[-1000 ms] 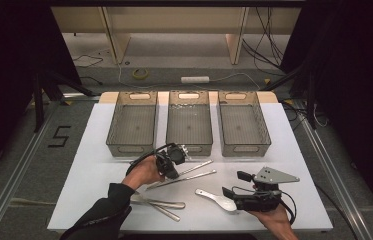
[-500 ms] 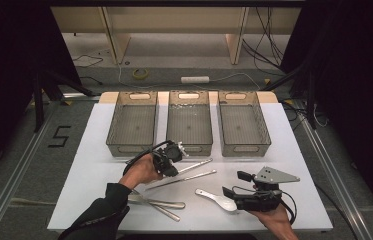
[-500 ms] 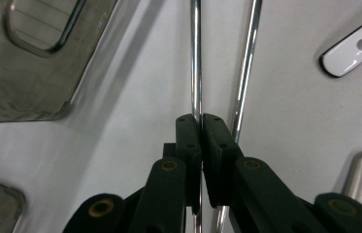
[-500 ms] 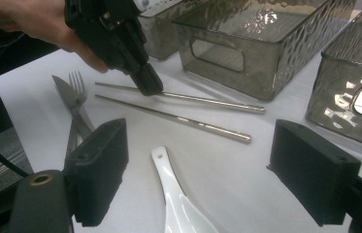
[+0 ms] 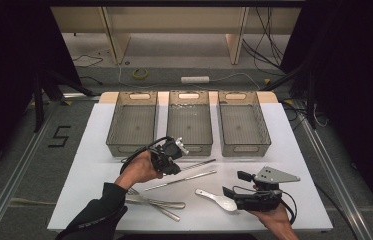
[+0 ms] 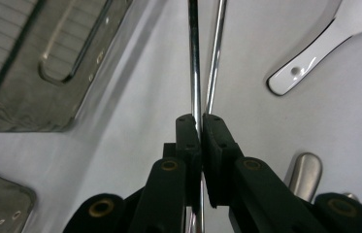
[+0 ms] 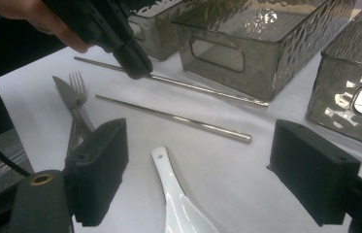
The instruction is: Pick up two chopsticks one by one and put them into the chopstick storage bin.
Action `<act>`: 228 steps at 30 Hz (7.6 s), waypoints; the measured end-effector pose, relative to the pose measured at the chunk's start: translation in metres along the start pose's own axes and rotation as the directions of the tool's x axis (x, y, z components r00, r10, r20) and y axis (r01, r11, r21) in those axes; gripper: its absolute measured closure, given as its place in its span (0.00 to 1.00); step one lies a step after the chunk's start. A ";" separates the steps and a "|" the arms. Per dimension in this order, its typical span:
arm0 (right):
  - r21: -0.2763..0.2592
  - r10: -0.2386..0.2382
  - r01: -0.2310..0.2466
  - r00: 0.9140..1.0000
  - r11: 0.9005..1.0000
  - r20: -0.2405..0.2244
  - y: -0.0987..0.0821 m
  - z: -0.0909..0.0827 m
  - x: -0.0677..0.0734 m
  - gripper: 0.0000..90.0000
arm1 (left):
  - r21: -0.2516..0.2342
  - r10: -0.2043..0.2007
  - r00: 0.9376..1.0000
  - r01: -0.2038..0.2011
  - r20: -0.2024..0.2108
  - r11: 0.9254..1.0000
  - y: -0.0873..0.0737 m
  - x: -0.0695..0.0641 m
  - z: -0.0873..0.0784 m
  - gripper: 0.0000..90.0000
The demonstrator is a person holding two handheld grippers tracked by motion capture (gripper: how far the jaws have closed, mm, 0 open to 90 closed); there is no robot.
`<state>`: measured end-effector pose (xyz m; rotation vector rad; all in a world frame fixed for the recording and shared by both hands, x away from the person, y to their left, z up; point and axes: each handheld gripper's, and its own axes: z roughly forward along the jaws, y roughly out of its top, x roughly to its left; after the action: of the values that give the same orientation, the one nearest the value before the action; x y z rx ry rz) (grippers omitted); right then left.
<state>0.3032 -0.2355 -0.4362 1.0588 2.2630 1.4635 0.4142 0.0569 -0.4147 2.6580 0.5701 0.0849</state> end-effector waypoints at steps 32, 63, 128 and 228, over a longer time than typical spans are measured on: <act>0.001 0.007 -0.007 1.000 1.000 0.010 -0.001 0.001 -0.002 0.25 | -0.367 -0.347 0.929 0.279 -0.131 0.887 -0.054 0.075 -0.094 0.96; 0.001 0.010 -0.010 1.000 1.000 0.010 -0.002 0.002 -0.003 0.25 | -0.456 -0.615 0.757 0.477 -0.221 0.752 -0.090 0.146 -0.080 0.96; -0.012 -0.007 0.007 1.000 1.000 0.006 0.000 0.000 0.001 0.25 | -0.353 -0.414 0.907 0.363 -0.079 0.863 -0.054 0.062 -0.070 0.24; -0.003 -0.011 0.011 1.000 1.000 0.001 -0.001 0.000 0.000 0.25 | 0.135 0.003 1.000 -0.005 0.020 0.991 0.001 -0.004 0.051 0.94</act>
<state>0.3026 -0.2352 -0.4370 1.0449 2.2621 1.4614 0.4180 0.0343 -0.4607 2.7877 0.5833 0.0215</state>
